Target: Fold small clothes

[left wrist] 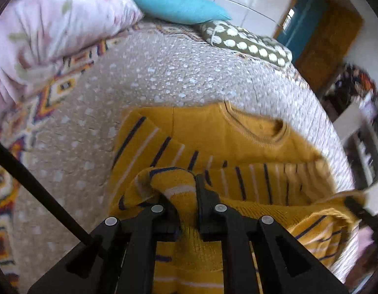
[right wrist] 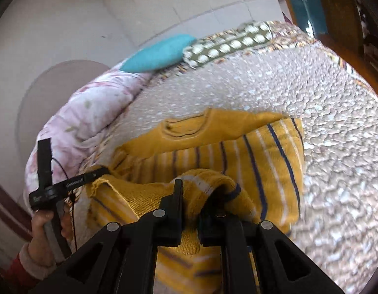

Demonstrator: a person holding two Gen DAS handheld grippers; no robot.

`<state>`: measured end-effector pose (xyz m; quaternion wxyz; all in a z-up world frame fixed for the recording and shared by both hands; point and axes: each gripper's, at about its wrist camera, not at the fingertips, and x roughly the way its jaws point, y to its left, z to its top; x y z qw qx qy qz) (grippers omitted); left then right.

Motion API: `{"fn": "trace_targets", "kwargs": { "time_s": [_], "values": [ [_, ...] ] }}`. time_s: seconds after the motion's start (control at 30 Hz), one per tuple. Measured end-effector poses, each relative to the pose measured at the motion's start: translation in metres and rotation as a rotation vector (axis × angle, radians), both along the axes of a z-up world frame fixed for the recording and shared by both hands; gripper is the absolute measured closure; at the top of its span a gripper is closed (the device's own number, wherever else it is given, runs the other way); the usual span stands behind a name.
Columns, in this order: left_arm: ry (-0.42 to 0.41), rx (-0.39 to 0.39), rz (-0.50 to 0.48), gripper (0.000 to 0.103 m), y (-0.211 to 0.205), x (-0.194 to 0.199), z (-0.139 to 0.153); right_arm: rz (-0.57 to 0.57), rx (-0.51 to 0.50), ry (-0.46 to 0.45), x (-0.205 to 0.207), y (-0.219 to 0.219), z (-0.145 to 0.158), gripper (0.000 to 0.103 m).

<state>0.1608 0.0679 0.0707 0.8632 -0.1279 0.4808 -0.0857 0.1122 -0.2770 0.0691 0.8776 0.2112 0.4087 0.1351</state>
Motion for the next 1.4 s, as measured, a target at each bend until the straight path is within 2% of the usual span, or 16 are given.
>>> {"fn": "trace_targets", "kwargs": {
  "time_s": [0.07,0.23,0.3,0.37,0.5,0.63,0.77,0.93,0.97,1.0,1.03,1.13,1.17,1.2,1.3,1.4],
  "values": [
    [0.039,-0.122,0.026,0.086,0.012,0.016,-0.008,-0.038,0.055,0.042,0.021,-0.012,-0.015,0.087],
    [0.107,-0.352,0.033,0.055,0.034,0.038,-0.018,-0.091,0.201,0.159,0.068,-0.030,-0.045,0.080],
    [0.099,-0.476,0.042,0.044,0.046,0.036,-0.018,-0.115,0.327,0.165,0.073,-0.040,-0.052,0.065],
    [0.073,-0.511,0.089,0.034,0.057,0.033,-0.016,-0.162,0.396,0.150,0.078,-0.047,-0.053,0.054],
    [0.041,-0.465,0.150,0.033,0.075,0.029,-0.007,-0.221,0.316,0.125,0.089,-0.051,-0.040,0.045],
    [0.020,-0.306,0.127,0.032,0.075,0.008,0.007,-0.220,0.210,0.089,0.076,-0.056,-0.014,0.045],
    [-0.030,-0.129,0.049,0.032,0.066,-0.039,0.010,-0.135,0.098,0.051,0.022,-0.057,0.004,0.045],
    [-0.063,0.030,0.041,0.031,0.055,-0.093,-0.019,-0.098,0.000,0.097,-0.051,-0.052,-0.022,0.045],
    [-0.059,0.057,0.045,0.031,0.051,-0.099,-0.029,-0.085,-0.002,0.120,-0.061,-0.049,-0.033,0.048],
    [-0.058,0.076,0.048,0.030,0.050,-0.102,-0.036,-0.064,0.000,0.142,-0.065,-0.047,-0.043,0.073],
    [-0.051,0.103,0.055,0.031,0.049,-0.105,-0.044,-0.047,-0.004,0.171,-0.067,-0.045,-0.053,0.088],
    [-0.083,0.133,0.060,0.030,0.050,-0.113,-0.054,-0.126,-0.064,0.200,-0.068,-0.060,-0.065,0.100],
    [-0.098,0.138,0.057,0.030,0.050,-0.116,-0.055,-0.171,-0.070,0.210,-0.067,-0.065,-0.062,0.099],
    [-0.111,0.143,0.055,0.029,0.051,-0.119,-0.055,-0.207,-0.118,0.205,-0.068,-0.064,-0.054,0.090],
    [-0.128,0.110,0.061,0.028,0.055,-0.122,-0.058,-0.259,-0.227,0.060,-0.078,-0.046,-0.010,0.089],
    [-0.141,0.064,0.070,0.028,0.061,-0.126,-0.057,-0.234,-0.232,-0.051,-0.069,-0.018,0.019,0.089]
  ]
}}
